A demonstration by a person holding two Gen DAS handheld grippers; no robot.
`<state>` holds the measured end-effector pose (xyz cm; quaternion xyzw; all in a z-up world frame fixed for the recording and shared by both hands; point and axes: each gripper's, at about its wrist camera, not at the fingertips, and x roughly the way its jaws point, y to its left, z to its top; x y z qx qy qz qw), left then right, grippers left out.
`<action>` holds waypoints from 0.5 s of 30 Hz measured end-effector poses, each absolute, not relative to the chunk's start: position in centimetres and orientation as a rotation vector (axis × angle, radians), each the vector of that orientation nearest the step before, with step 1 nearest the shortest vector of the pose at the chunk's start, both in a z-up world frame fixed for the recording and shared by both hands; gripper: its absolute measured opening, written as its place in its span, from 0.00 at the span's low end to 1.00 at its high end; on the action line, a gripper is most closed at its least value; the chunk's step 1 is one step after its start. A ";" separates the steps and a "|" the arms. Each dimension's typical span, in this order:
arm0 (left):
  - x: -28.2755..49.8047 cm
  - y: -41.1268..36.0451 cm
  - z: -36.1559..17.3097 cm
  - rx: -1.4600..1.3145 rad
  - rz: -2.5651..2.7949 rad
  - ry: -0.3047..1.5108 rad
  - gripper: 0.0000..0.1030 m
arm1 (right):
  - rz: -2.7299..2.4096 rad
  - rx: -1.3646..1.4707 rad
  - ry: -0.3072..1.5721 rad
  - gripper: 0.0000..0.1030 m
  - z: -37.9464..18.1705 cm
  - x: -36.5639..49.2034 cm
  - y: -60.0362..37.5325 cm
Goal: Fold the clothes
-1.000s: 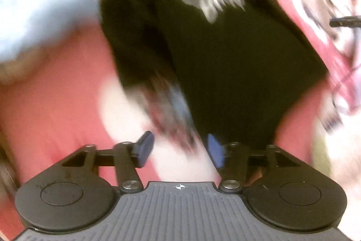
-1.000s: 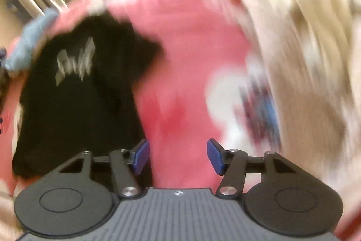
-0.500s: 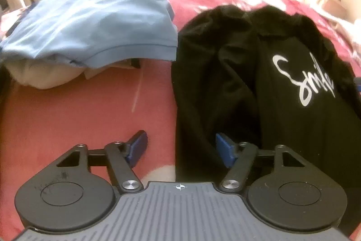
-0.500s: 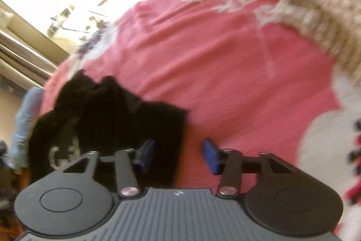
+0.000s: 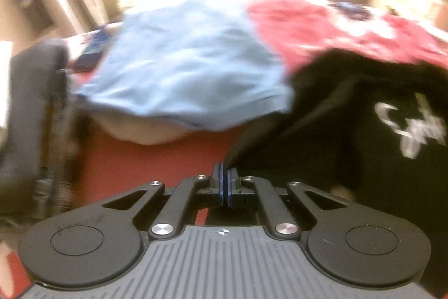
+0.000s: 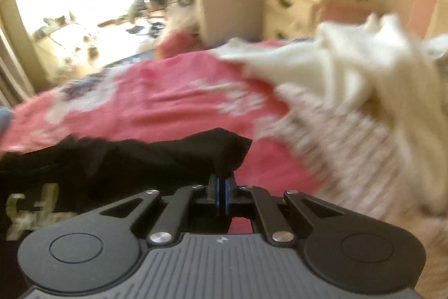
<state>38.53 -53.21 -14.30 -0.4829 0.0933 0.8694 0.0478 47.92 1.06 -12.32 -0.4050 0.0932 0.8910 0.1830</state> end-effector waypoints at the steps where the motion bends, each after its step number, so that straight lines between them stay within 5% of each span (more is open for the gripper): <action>1: 38.1 -53.3 -15.3 -1.496 2.649 0.297 0.03 | 2.482 -1.156 0.232 0.04 -13.4 47.4 1.6; 4: 37.7 -52.8 -17.1 -1.540 2.622 0.363 0.11 | 2.405 -1.230 0.142 0.21 -16.6 46.5 2.5; 7: 39.4 -52.3 -15.3 -1.444 2.632 0.433 0.38 | 2.405 -1.172 0.021 0.44 -16.0 47.7 1.7; 9: 40.5 -52.1 -13.5 -1.371 2.666 0.487 0.45 | 2.423 -1.066 -0.083 0.59 -14.0 49.4 0.6; 12: 41.1 -51.5 -10.5 -1.239 2.718 0.514 0.56 | 2.449 -0.922 -0.150 0.62 -11.0 51.1 -0.9; 15: 39.4 -49.3 -9.1 -1.169 2.637 0.430 0.57 | 2.641 -0.895 0.078 0.62 -9.0 49.5 -1.8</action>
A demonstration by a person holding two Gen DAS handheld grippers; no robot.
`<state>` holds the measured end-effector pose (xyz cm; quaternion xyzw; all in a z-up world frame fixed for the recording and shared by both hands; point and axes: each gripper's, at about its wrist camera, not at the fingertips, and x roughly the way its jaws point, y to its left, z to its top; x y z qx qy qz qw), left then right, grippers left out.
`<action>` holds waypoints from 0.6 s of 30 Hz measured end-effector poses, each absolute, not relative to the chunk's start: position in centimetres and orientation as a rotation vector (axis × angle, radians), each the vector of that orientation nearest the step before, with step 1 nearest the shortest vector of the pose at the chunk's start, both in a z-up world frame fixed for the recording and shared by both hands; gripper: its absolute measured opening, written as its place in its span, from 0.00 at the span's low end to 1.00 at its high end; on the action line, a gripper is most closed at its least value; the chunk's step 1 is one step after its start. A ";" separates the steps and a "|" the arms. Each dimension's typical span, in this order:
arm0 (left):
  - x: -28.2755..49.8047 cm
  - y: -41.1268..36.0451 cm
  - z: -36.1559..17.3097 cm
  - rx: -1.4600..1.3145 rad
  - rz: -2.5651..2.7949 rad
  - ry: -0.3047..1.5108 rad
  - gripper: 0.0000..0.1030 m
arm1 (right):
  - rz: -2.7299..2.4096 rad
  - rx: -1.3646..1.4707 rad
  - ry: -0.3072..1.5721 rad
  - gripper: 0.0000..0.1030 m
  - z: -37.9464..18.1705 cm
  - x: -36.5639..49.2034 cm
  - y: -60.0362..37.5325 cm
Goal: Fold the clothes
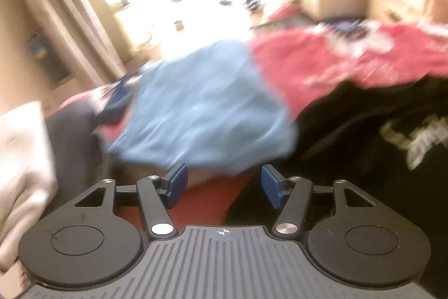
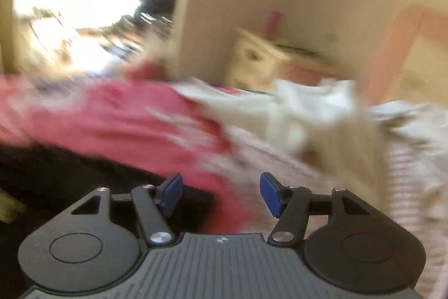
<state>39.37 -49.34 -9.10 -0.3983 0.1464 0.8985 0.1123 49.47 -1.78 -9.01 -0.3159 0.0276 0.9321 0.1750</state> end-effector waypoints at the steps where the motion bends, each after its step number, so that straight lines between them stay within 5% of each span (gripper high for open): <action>1: 38.3 -48.1 -9.1 -1.156 2.593 0.407 0.57 | 2.704 -0.916 0.143 0.62 -9.0 48.0 -2.4; 6: 31.8 -40.8 -12.7 -1.113 2.457 0.362 0.57 | 2.944 -1.137 0.392 0.52 -10.7 38.9 -6.4; 12: 26.0 -37.5 -16.7 -1.324 2.389 0.292 0.57 | 2.898 -1.496 0.439 0.51 -14.4 31.7 -9.3; 15: 25.3 -37.0 -17.8 -1.345 2.378 0.322 0.56 | 2.902 -1.575 0.310 0.51 -15.1 31.2 -10.7; 17: 25.5 -37.0 -18.1 -1.339 2.383 0.302 0.45 | 2.911 -1.605 0.227 0.50 -15.3 31.0 -11.5; 18: 25.6 -37.1 -18.0 -1.330 2.385 0.279 0.40 | 2.909 -1.622 0.182 0.33 -15.5 30.9 -11.8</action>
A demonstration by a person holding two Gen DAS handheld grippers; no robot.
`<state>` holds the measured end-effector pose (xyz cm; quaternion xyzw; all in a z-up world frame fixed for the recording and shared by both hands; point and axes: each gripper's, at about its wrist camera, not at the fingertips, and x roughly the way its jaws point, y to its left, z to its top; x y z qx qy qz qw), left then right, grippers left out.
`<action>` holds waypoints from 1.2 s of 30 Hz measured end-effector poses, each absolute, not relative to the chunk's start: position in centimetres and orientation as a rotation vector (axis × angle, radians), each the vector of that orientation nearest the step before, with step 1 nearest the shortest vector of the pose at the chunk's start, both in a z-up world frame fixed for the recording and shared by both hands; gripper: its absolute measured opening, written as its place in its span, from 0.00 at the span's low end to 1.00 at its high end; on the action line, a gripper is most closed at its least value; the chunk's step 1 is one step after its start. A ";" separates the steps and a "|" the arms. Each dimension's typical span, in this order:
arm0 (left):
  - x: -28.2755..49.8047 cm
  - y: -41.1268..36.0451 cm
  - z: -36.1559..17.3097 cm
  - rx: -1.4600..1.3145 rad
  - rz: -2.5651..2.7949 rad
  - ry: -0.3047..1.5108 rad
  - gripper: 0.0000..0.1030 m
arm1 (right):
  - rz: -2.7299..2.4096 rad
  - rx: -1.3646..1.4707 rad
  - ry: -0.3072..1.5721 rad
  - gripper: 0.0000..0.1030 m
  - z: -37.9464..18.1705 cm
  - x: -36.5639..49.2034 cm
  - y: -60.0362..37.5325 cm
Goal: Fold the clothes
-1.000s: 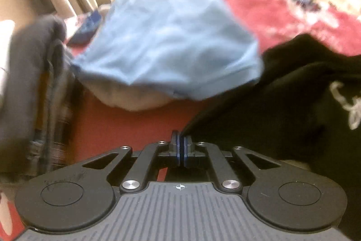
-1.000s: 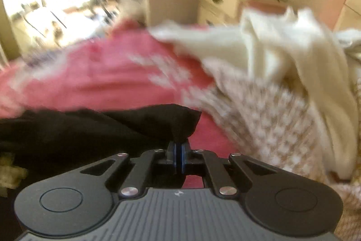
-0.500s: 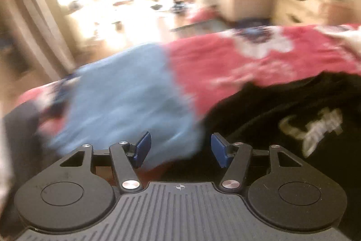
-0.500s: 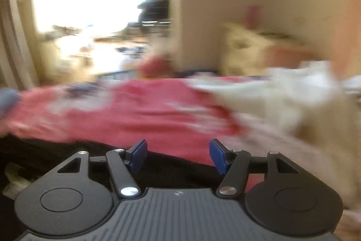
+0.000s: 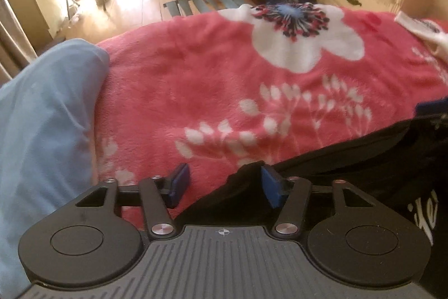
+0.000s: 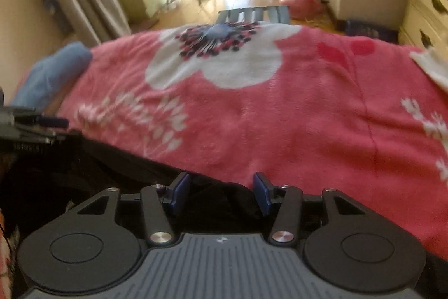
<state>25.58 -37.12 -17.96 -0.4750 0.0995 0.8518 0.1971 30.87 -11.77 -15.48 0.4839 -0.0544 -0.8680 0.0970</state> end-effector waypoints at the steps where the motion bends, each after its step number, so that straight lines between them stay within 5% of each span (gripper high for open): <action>1: 25.7 -37.2 -17.9 -1.321 2.387 0.255 0.32 | -2.567 1.430 -0.145 0.24 -15.5 30.8 -11.9; 2: 25.8 -37.3 -17.8 -1.312 2.389 0.232 0.22 | -2.564 1.425 -0.132 0.13 -15.5 30.8 -12.1; 4: 26.3 -37.4 -17.0 -1.247 2.411 0.207 0.09 | -2.581 1.388 -0.097 0.07 -15.2 30.9 -12.4; 18: 24.8 -36.7 -14.2 -0.859 2.672 0.096 0.05 | -2.948 0.933 0.108 0.01 -10.2 28.9 -12.4; 28: 21.6 -34.3 -19.5 -0.944 2.784 0.274 0.05 | -2.974 1.114 0.033 0.00 -16.7 21.1 -10.6; 31: 21.2 -34.4 -20.9 -1.007 2.779 0.282 0.09 | -2.972 1.165 -0.161 0.00 -17.9 21.0 -8.3; 33: 21.2 -34.5 -20.8 -1.008 2.798 0.274 0.21 | -2.998 1.110 -0.308 0.02 -17.0 22.0 -6.3; 35: 21.2 -35.0 -20.0 -1.028 2.803 0.219 0.46 | -3.011 1.041 -0.453 0.02 -15.7 23.4 -4.1; 36: 21.4 -35.4 -19.5 -1.032 2.798 0.182 0.49 | -2.990 1.031 -0.460 0.03 -14.9 24.4 -3.5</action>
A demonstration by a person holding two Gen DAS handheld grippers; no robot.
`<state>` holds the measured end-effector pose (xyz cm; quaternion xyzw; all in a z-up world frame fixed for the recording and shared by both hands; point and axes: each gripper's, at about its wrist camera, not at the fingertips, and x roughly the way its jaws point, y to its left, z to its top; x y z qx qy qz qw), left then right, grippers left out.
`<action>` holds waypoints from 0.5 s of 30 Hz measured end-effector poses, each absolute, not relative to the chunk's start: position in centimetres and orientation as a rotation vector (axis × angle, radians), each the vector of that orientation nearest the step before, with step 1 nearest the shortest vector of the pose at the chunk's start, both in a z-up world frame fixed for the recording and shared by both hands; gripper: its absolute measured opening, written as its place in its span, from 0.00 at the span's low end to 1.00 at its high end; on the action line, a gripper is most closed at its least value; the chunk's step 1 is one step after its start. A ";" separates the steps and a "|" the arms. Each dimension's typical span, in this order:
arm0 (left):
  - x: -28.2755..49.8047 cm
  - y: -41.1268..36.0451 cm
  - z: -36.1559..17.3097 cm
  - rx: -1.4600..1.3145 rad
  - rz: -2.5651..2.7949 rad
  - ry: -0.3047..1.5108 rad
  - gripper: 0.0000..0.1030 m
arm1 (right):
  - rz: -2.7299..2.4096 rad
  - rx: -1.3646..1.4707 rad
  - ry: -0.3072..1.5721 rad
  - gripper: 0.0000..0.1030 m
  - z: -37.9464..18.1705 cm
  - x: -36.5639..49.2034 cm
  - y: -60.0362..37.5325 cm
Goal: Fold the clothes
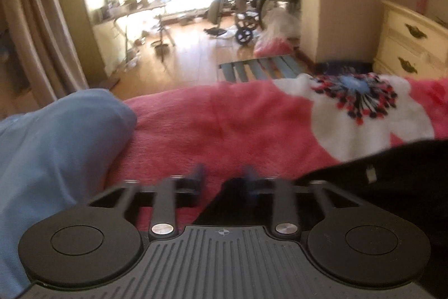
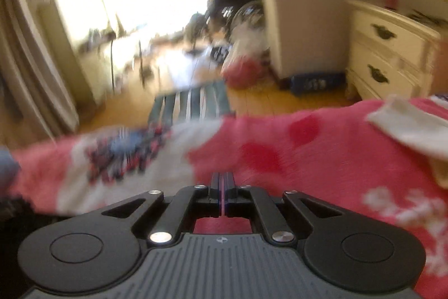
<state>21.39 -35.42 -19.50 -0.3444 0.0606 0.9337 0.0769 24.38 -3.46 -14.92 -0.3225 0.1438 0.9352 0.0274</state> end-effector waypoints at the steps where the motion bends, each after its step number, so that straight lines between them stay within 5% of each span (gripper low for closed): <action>1: 21.6 -35.8 -19.0 -1.035 2.792 0.144 0.51 | 2.909 -1.007 0.448 0.03 -14.2 25.3 -2.9; 2: 21.7 -36.2 -18.4 -1.039 2.785 0.107 0.53 | 2.930 -1.018 0.453 0.07 -13.5 26.3 -2.4; 5: 23.0 -36.5 -17.0 -1.020 2.735 0.103 0.56 | 3.016 -1.109 0.311 0.48 -12.4 28.3 -2.5; 6: 23.4 -36.4 -16.7 -1.023 2.714 0.118 0.56 | 3.048 -1.140 0.229 0.55 -12.5 28.8 -3.0; 11: 24.9 -36.1 -17.3 -1.097 2.696 0.236 0.56 | 3.037 -1.333 -0.044 0.57 -14.6 28.9 -5.7; 15: 25.6 -36.2 -18.7 -1.113 2.683 0.283 0.56 | 3.044 -1.298 -0.034 0.57 -14.4 30.0 -5.4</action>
